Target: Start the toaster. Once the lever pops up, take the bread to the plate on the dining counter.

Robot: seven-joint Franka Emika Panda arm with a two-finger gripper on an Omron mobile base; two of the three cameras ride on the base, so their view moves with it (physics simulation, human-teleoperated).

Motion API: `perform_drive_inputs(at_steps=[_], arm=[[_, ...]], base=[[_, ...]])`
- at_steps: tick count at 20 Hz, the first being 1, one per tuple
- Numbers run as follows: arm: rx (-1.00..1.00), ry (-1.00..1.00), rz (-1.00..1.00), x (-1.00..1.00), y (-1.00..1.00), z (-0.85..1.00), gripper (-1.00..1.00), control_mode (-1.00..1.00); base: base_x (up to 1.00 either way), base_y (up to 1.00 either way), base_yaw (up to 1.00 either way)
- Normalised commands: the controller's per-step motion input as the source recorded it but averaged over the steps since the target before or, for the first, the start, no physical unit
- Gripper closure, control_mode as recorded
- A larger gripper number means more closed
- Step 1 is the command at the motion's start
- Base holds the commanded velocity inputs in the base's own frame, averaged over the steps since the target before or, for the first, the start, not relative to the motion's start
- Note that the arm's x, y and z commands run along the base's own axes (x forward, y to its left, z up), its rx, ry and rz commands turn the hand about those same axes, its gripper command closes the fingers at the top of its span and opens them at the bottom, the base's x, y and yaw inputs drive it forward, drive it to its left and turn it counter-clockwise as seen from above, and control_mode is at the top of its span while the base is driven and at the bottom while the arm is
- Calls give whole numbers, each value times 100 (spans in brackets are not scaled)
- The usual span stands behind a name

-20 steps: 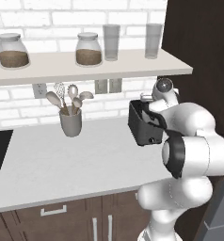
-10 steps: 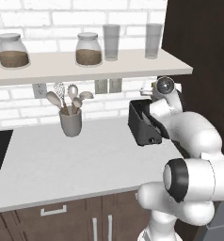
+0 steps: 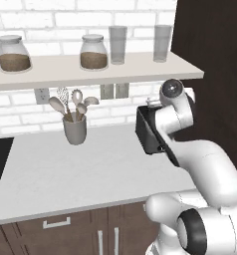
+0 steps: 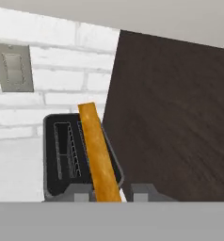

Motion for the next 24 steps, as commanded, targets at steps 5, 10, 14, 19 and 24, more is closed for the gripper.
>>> perform_drive_inputs(at_steps=[5,10,14,19,24], arm=[[-7,10,0,-85,23,13,100,-100],[-5,1,5,-84,13,21,100,-100],[-1,0,9,-76,4,20,100,-100],[0,0,2,-17,1,4,100,100],[0,0,0,0,0,0,100,100]], base=[[0,0,0],[0,0,0],[0,0,0],[-62,11,10],[-68,34,22]])
